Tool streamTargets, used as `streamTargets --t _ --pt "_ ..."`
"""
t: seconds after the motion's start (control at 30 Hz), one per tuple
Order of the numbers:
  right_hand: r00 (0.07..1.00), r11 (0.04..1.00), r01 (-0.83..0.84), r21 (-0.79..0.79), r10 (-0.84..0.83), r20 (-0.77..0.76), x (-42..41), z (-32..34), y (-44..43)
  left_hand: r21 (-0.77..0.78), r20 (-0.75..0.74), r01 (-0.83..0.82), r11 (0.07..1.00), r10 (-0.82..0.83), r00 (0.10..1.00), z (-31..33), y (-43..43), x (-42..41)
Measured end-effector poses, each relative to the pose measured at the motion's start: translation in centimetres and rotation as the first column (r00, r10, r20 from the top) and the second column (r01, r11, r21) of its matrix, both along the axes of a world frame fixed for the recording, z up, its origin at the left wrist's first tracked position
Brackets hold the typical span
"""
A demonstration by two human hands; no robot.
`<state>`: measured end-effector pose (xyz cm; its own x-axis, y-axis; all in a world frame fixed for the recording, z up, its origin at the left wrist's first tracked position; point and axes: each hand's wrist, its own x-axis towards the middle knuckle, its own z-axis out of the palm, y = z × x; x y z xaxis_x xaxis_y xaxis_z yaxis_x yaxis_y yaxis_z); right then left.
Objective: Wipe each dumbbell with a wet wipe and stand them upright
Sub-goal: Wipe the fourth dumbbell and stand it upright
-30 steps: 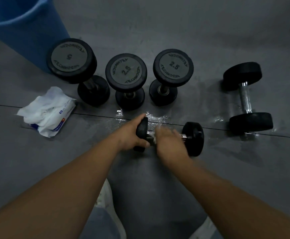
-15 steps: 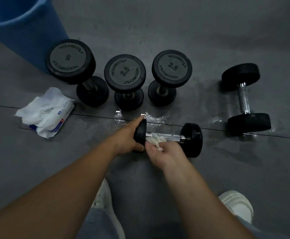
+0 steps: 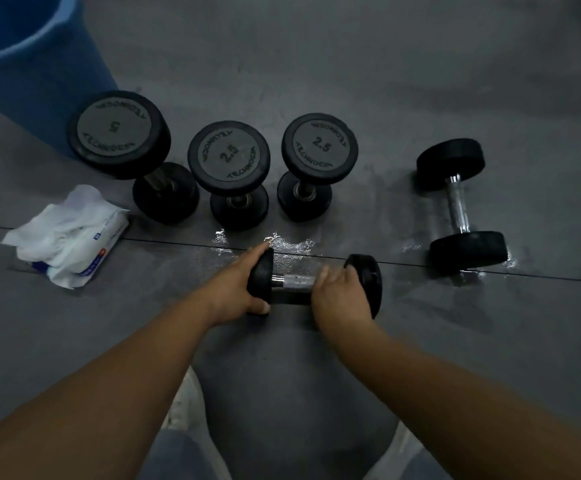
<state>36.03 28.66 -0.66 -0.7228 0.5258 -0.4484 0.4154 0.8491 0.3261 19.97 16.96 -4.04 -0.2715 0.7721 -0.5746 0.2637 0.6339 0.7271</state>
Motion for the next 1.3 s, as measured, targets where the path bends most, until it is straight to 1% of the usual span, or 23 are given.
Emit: streamTargets --t 0.03,0.07,0.13,0.2,0.23,0.27,0.3,0.37,0.43,0.5,0.57,0.6,0.67,0.73,0.8,0.87,0.93,1.03,1.1,1.17,1.2,1.23,1.3 --pt "0.992 0.998 -0.068 -0.004 0.068 0.108 0.1 0.3 -0.8 0.007 0.017 -0.003 1.0 0.003 1.0 -0.2 -0.1 -0.1" --pt "0.989 0.995 -0.076 -0.066 0.083 0.123 -0.2 0.8 -1.6 0.013 0.038 -0.006 1.0 0.006 0.999 -0.4 -0.2 -0.1" --pt "0.996 0.984 -0.038 -0.175 0.05 0.069 -0.9 1.7 -2.1 0.02 0.074 -0.014 1.0 0.013 0.997 -0.7 -0.2 -0.1" --pt "0.999 0.998 0.024 -0.063 -0.021 0.044 -1.5 1.4 -0.9 0.014 0.099 -0.027 1.0 0.025 0.995 -0.8 0.0 -0.2" --pt "0.992 0.998 0.056 0.011 -0.057 0.115 -1.5 1.3 -0.6 0.009 0.102 -0.028 1.0 0.027 0.994 -0.9 0.1 -0.3" --pt "0.977 0.996 0.087 0.024 -0.09 0.192 -1.4 1.2 -1.0 0.007 0.099 -0.026 1.0 0.025 0.995 -0.9 0.1 -0.3" --pt "0.965 0.992 0.123 -0.033 -0.112 0.237 -1.5 1.2 -2.1 0.008 0.098 -0.025 1.0 0.024 0.995 -1.0 0.1 -0.4" --pt "0.973 0.941 0.201 -0.27 -0.161 0.164 -1.8 1.9 -4.5 0.033 0.114 -0.028 0.999 0.024 0.993 -1.2 -0.1 -0.2" --pt "0.961 0.855 0.219 -0.47 -0.272 -0.047 -2.5 2.8 -4.7 0.055 0.123 -0.031 0.998 0.024 0.992 -1.2 -0.2 -0.1" --pt "0.893 0.818 0.281 -0.501 -0.414 -0.176 -3.4 2.8 -2.0 0.049 0.112 -0.029 0.998 0.023 0.993 -1.1 -0.2 -0.2" --pt "0.792 0.78 0.395 -0.485 -0.557 -0.251 -3.6 1.8 1.3 0.031 0.096 -0.027 0.999 0.024 0.995 -0.9 -0.1 -0.2" --pt "0.767 0.784 0.417 -0.46 -0.575 -0.285 -3.4 1.3 2.0 0.027 0.092 -0.025 0.999 0.022 0.996 -0.9 -0.1 -0.2" --pt "0.821 0.836 0.367 -0.408 -0.497 -0.281 -2.9 -0.2 1.1 0.023 0.096 -0.025 0.999 0.023 0.995 -0.8 -0.1 -0.2" --pt "0.901 0.902 0.174 -0.395 -0.307 -0.306 -2.0 -1.5 -1.6 0.019 0.101 -0.031 0.999 0.029 0.994 -0.8 0.0 -0.3" --pt "0.893 0.895 0.038 -0.443 -0.23 -0.387 -1.4 -1.4 -2.8 0.021 0.107 -0.028 0.999 0.025 0.994 -0.9 -0.1 -0.3" --pt "0.85 0.827 0.003 -0.563 -0.299 -0.434 -2.0 -0.8 -1.8 0.031 0.104 -0.02 0.999 0.016 0.994 -1.0 -0.1 -0.3" --pt "0.807 0.763 0.05 -0.645 -0.411 -0.424 -2.4 -0.8 -0.7 0.027 0.118 -0.022 0.999 0.019 0.993 -1.0 0.0 -0.4" --pt "0.846 0.782 0.122 -0.612 -0.405 -0.348 -2.6 -1.6 -0.7 0.027 0.157 -0.033 0.999 0.028 0.987 -0.9 0.1 -0.2" --pt "0.843 0.713 0.13 -0.689 -0.446 -0.302 -2.2 -1.6 -0.2 0.04 0.156 -0.032 0.999 0.026 0.987 -1.0 -0.1 -0.2" --pt "0.748 0.628 0.16 -0.761 -0.581 -0.322 -2.4 -1.5 1.0 0.04 0.149 -0.028 0.999 0.022 0.989 -1.0 -0.2 -0.2" --pt "0.692 0.619 0.173 -0.766 -0.63 -0.353 -2.6 -1.4 1.4 0.034 0.147 -0.025 0.999 0.02 0.989 -0.9 -0.1 -0.3" --pt "0.672 0.619 0.186 -0.763 -0.647 -0.361 -2.9 -1.4 1.3 0.026 0.152 -0.025 0.999 0.021 0.988 -0.8 0.0 -0.4" --pt "0.747 0.662 0.163 -0.731 -0.567 -0.347 -3.3 -1.7 -0.2 0.022 0.16 -0.026 0.999 0.022 0.987 -0.7 0.3 -0.4"
